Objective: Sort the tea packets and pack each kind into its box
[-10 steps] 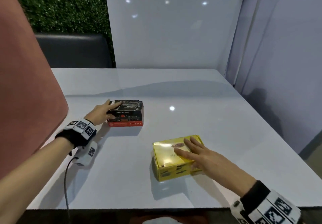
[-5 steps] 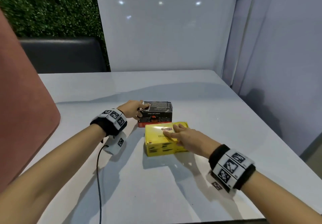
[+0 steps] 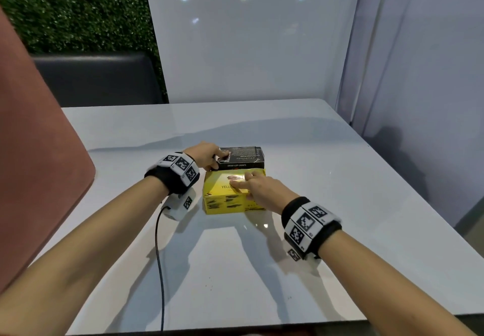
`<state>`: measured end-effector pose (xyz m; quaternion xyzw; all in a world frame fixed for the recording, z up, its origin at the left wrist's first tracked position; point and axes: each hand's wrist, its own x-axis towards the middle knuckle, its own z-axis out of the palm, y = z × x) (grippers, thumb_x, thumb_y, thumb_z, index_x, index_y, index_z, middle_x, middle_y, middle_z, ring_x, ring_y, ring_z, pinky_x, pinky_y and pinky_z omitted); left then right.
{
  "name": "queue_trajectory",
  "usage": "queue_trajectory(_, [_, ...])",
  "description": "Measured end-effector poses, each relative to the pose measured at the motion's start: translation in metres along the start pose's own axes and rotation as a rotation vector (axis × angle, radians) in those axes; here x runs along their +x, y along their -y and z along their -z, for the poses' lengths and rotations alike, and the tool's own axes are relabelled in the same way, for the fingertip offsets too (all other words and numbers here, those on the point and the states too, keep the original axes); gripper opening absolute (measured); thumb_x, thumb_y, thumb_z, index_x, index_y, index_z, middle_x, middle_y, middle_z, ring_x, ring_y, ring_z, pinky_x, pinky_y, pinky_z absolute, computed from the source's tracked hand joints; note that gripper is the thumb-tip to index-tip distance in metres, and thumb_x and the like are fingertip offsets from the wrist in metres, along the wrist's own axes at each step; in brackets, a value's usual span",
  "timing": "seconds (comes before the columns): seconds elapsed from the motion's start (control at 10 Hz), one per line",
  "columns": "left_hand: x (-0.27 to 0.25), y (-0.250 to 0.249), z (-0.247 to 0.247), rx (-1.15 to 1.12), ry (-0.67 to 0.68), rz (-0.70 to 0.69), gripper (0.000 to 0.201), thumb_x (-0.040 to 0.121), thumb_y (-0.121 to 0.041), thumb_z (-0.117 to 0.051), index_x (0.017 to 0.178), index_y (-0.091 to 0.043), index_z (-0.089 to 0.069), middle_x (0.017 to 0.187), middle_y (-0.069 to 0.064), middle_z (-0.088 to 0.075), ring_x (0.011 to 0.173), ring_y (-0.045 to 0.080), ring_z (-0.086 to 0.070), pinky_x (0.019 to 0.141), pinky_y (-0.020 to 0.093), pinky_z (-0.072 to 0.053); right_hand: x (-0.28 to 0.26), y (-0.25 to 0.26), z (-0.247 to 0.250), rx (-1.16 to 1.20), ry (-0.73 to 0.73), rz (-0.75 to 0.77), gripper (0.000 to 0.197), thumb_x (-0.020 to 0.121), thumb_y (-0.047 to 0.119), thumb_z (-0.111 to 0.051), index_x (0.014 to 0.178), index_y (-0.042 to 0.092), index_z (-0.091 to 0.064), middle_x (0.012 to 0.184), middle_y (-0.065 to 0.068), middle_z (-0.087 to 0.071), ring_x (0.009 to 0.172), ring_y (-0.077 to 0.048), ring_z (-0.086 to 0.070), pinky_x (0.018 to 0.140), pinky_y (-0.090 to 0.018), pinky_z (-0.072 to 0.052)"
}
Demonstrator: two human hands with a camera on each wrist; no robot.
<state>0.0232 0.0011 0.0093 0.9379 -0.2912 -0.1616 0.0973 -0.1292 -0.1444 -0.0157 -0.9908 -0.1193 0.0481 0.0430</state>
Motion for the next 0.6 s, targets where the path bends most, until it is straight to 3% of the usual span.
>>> queue_trajectory(0.1, [-0.002, -0.001, 0.001, 0.045, -0.007, 0.012, 0.048, 0.091, -0.006, -0.055, 0.136, -0.022, -0.047, 0.117, 0.011, -0.063, 0.093, 0.026, -0.065, 0.087, 0.036, -0.054, 0.001, -0.002, -0.001, 0.017, -0.008, -0.007, 0.055, 0.095, 0.006, -0.044, 0.143, 0.03, -0.032, 0.135, -0.014, -0.043, 0.129, -0.031, -0.037, 0.094, -0.045, -0.045])
queue_trajectory(0.4, [-0.001, 0.0, -0.004, 0.026, -0.033, 0.01, 0.046, 0.093, -0.009, -0.051, 0.137, -0.02, -0.046, 0.118, 0.014, -0.06, 0.092, 0.029, -0.065, 0.086, 0.039, -0.054, 0.004, -0.011, -0.006, 0.022, -0.011, -0.023, 0.055, 0.095, 0.008, -0.046, 0.143, 0.031, -0.032, 0.139, -0.013, -0.04, 0.13, -0.03, -0.036, 0.097, -0.047, -0.044])
queue_trajectory(0.5, [-0.009, -0.005, -0.001, 0.073, 0.007, 0.03, 0.057, 0.09, -0.005, -0.056, 0.141, -0.024, -0.039, 0.13, 0.014, -0.052, 0.099, 0.03, -0.062, 0.086, 0.039, -0.053, 0.001, -0.006, -0.001, 0.055, -0.004, -0.02, 0.055, 0.092, 0.011, -0.052, 0.141, 0.031, -0.036, 0.137, -0.011, -0.043, 0.129, -0.029, -0.039, 0.095, -0.045, -0.045])
queue_trajectory(0.6, [-0.019, -0.012, 0.01, 0.108, -0.042, 0.0, 0.065, 0.091, -0.015, -0.057, 0.147, -0.026, -0.025, 0.148, 0.012, -0.035, 0.126, 0.032, -0.043, 0.1, 0.039, -0.039, -0.006, -0.008, 0.014, 0.086, -0.067, -0.031, 0.06, 0.09, 0.017, -0.059, 0.141, 0.036, -0.035, 0.148, -0.009, -0.035, 0.127, -0.028, -0.045, 0.093, -0.043, -0.046])
